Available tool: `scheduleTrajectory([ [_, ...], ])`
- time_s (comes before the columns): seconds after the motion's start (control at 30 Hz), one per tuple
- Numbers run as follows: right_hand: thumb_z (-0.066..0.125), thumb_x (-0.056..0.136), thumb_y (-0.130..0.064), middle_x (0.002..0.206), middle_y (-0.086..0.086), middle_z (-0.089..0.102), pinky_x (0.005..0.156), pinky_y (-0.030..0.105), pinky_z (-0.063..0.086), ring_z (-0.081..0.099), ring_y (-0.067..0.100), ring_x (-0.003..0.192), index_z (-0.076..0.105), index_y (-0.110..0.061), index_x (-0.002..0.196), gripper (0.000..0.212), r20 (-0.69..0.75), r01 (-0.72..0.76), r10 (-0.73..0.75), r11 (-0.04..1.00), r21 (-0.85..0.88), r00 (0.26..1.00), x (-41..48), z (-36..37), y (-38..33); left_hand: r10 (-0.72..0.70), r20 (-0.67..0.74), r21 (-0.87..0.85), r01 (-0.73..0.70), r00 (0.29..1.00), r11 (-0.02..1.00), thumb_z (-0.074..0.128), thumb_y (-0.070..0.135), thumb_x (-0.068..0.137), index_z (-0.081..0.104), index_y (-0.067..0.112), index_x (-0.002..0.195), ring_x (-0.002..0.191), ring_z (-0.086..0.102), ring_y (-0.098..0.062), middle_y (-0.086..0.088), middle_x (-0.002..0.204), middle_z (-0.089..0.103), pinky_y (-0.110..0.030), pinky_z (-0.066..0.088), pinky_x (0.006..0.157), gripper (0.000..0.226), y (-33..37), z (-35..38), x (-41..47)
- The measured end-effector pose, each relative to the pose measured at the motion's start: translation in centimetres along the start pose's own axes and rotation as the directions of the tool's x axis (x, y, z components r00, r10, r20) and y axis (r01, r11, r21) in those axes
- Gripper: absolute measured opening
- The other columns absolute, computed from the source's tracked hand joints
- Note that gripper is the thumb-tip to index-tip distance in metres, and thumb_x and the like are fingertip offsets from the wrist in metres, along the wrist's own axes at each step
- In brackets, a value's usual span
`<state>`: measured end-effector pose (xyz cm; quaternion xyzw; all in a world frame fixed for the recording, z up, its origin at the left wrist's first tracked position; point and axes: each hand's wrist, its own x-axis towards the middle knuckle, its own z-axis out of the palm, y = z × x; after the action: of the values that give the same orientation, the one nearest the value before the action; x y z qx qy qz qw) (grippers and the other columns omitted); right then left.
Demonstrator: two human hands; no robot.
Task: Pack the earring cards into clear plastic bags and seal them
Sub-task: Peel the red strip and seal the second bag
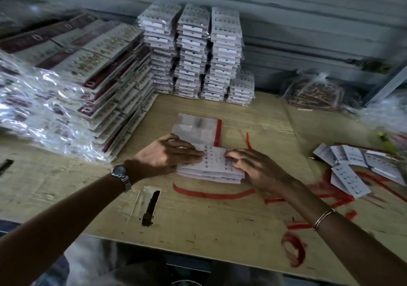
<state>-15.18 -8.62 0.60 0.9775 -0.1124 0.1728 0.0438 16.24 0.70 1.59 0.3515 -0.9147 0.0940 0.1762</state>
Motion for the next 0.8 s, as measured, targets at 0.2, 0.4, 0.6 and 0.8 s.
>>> scheduleTrajectory([
  [0.2, 0.067, 0.088, 0.003, 0.138, 0.016, 0.055, 0.094, 0.045, 0.054, 0.055, 0.031, 0.126, 0.056, -0.005, 0.113, 0.029, 0.110, 0.035, -0.037, 0.999, 0.018, 0.993, -0.3, -0.5, 0.0, 0.066, 0.105, -0.040, -0.062, 0.992, 0.997, 0.070, 0.001, 0.084, 0.058, 0.014, 0.136, 0.130, 0.056, -0.018, -0.006, 0.144, 0.054, -0.040, 0.051, 0.101, 0.055, -0.1, -0.9, -0.7],
  [0.4, 0.066, 0.081, 0.012, 0.152, 0.008, 0.042, 0.105, 0.040, 0.047, 0.043, 0.024, 0.138, 0.049, -0.011, 0.133, 0.059, 0.161, 0.006, -0.017, 0.998, 0.070, 0.987, -1.1, -1.2, -0.1, -0.251, -0.042, -0.095, 0.246, 0.967, 0.964, 0.059, -0.012, 0.081, 0.031, 0.000, 0.150, 0.140, 0.039, -0.019, -0.017, 0.154, 0.038, -0.038, 0.035, 0.116, 0.075, 2.2, -1.1, -2.1],
  [0.6, 0.061, 0.070, 0.022, 0.130, 0.010, 0.061, 0.098, 0.038, 0.053, 0.057, 0.021, 0.117, 0.061, -0.009, 0.122, 0.060, -0.128, -0.164, 0.170, 0.985, 0.052, 0.977, -0.6, -2.3, -3.1, -0.672, -0.155, -0.203, 0.642, 0.724, 0.739, 0.055, 0.051, 0.089, 0.058, 0.006, 0.123, 0.092, 0.062, -0.017, -0.006, 0.111, 0.064, -0.039, 0.050, 0.075, 0.056, 8.2, -0.8, -4.0],
  [0.8, 0.058, 0.091, -0.013, 0.087, 0.002, 0.067, 0.064, 0.021, 0.055, 0.061, 0.009, 0.074, 0.067, -0.008, 0.101, 0.015, -0.221, -0.208, 0.294, 0.916, 0.342, 0.930, 2.5, -1.8, -10.8, -0.844, -0.029, -0.242, 0.816, 0.535, 0.526, 0.077, 0.051, 0.075, 0.073, 0.027, 0.087, 0.081, 0.056, -0.010, 0.012, 0.089, 0.059, -0.029, 0.047, 0.072, 0.026, 12.2, -0.4, -4.8],
])
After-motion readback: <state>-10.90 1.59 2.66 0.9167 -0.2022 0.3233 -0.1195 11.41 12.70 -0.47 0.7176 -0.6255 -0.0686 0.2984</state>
